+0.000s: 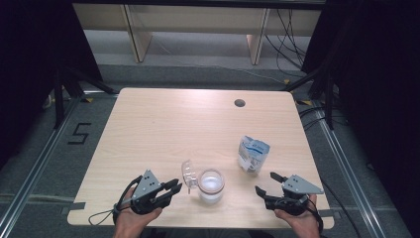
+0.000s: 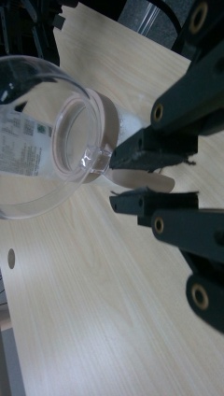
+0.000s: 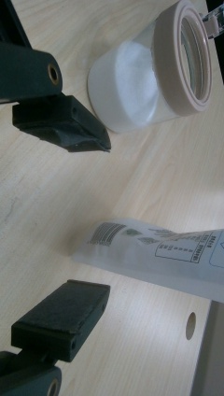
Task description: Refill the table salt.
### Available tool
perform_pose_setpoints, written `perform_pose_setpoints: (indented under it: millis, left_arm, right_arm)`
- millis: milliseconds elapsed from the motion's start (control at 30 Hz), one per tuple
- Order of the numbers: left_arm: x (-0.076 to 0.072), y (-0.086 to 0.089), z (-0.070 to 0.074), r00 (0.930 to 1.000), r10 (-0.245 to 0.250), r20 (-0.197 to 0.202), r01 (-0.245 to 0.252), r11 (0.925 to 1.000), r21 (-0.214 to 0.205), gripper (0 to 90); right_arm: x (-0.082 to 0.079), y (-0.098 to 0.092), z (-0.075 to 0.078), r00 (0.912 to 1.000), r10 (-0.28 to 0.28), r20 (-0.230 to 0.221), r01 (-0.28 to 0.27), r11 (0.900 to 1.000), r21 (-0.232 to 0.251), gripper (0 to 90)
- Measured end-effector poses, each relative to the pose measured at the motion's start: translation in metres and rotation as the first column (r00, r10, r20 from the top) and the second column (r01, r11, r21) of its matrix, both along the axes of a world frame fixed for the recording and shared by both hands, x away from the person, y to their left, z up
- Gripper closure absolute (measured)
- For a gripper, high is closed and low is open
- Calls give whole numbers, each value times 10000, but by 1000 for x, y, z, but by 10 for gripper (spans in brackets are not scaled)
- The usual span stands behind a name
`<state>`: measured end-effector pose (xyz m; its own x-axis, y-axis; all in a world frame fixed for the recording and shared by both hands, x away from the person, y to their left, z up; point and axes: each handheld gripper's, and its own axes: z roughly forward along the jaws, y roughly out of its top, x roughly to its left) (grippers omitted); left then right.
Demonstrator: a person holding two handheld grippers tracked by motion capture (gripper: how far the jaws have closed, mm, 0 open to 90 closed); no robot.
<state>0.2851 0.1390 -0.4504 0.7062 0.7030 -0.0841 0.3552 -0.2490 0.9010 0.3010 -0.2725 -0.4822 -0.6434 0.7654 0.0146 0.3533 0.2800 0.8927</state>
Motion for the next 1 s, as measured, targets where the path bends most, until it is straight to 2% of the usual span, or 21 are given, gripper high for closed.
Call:
perform_pose_setpoints:
  millis: [33,100,167,200,233,267,333,433,467,567,600,633,733,767,1000]
  left_arm:
    - [0,0,2,10000,-5,50,5,9999,119,828]
    - [0,1,2,9999,-39,147,39,10000,-1,872]
    - [-1,1,4,9998,-23,189,20,9999,127,891]
    - [-1,1,4,9998,-14,189,11,9999,134,892]
    - [0,2,4,9998,-30,182,28,9999,130,892]
    - [0,2,4,9998,-75,173,74,10000,55,893]
    - [0,1,4,9998,-56,194,57,10000,-10,893]
    - [-1,0,6,10000,7,88,-7,10000,-22,894]
    - [0,0,7,9997,-112,237,110,9999,114,894]
    - [-2,-2,9,9998,-102,143,101,9999,71,894]
    - [-1,-3,9,9995,-244,208,242,9996,107,894]
    - [-1,-3,10,9994,-260,232,258,9996,104,894]
    - [0,-4,11,9994,-255,247,253,9997,75,894]
    - [-1,-3,12,9995,-218,233,214,9996,167,894]
    - [1,-2,14,9994,-217,251,215,9997,77,894]
  right_arm:
    - [0,0,0,10000,-16,15,16,10000,-19,260]
    - [-1,0,0,10000,-35,-70,35,10000,-8,260]
    - [-2,0,0,10000,-71,-57,71,10000,-32,260]
    - [-2,0,0,10000,-7,-93,6,10000,-59,260]
    - [-2,0,0,10000,30,53,-30,9999,-99,260]
    - [-2,0,0,9999,71,-94,-71,9999,-76,260]
    - [-1,0,0,9997,81,219,-77,9998,-174,261]
    - [-2,0,-1,9997,149,172,-147,9998,-98,260]
    - [-3,1,-1,9999,136,-77,-136,9999,14,261]
    - [-4,1,-1,9999,141,-72,-140,9999,33,260]
    - [-3,1,-1,9999,156,-18,-156,9999,-39,260]
    - [-6,2,-1,9996,-15,-265,17,10000,66,260]
    - [-5,2,-1,10000,70,-13,-70,9999,-84,260]
    - [-4,2,-2,9997,247,11,-247,9996,-103,260]
    - [-3,3,-3,9996,262,-117,-263,9996,-82,260]
